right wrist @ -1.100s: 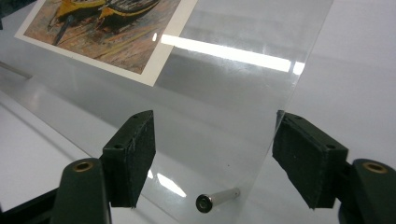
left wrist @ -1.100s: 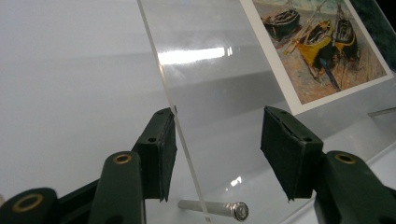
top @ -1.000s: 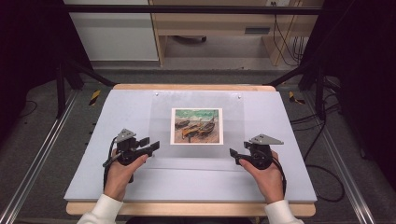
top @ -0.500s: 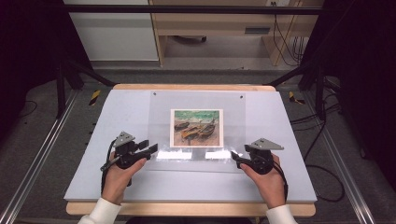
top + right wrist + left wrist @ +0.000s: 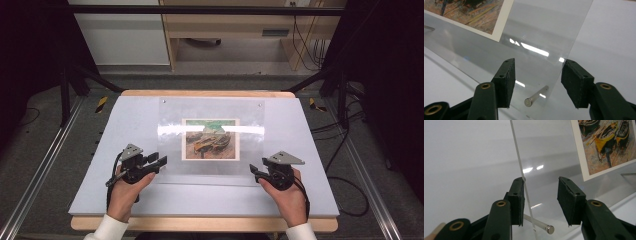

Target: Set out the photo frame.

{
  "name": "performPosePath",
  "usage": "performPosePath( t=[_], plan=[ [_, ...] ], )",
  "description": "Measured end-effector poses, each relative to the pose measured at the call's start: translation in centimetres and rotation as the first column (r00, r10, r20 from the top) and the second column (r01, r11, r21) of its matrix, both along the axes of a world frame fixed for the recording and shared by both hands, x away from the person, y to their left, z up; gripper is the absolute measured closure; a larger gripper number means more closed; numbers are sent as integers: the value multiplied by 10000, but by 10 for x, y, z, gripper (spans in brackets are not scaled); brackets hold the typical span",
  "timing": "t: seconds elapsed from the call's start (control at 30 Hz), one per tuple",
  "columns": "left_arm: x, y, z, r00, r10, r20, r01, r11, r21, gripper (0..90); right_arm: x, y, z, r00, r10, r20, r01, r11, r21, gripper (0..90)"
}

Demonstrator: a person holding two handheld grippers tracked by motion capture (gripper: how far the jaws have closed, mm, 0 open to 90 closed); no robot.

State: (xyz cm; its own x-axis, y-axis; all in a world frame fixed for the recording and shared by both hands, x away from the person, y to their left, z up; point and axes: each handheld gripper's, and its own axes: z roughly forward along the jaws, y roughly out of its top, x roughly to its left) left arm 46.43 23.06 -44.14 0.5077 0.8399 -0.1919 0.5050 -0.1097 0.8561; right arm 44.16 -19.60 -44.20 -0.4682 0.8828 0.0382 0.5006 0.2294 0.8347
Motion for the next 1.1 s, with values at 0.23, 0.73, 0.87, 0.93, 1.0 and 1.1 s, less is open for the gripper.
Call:
performPosePath(
  t=[0.23,0.73,0.87,0.93,1.0,1.1],
  plan=[
    [-5,1,0,10000,26,-19,-26,10000,2,592,-4,0,0,10000,-68,55,68,9999,-97,495],
    [-11,3,-1,10000,-19,18,19,10000,51,628,-11,0,-1,9999,-102,105,105,9997,-212,550],
    [-13,3,-1,10000,29,27,-29,9999,120,633,-14,-1,-2,9998,-161,149,164,9996,-248,566],
    [-14,3,-1,10000,26,33,-26,9999,131,636,-15,-1,-2,9997,-187,154,191,9995,-240,575],
    [-15,3,-1,10000,-4,27,3,9999,150,641,-15,-2,-2,9997,-159,174,164,9995,-255,584],
    [-16,3,-1,10000,10,35,-10,9999,168,645,-16,-1,-2,9997,-184,159,187,9996,-234,591]
  ],
)
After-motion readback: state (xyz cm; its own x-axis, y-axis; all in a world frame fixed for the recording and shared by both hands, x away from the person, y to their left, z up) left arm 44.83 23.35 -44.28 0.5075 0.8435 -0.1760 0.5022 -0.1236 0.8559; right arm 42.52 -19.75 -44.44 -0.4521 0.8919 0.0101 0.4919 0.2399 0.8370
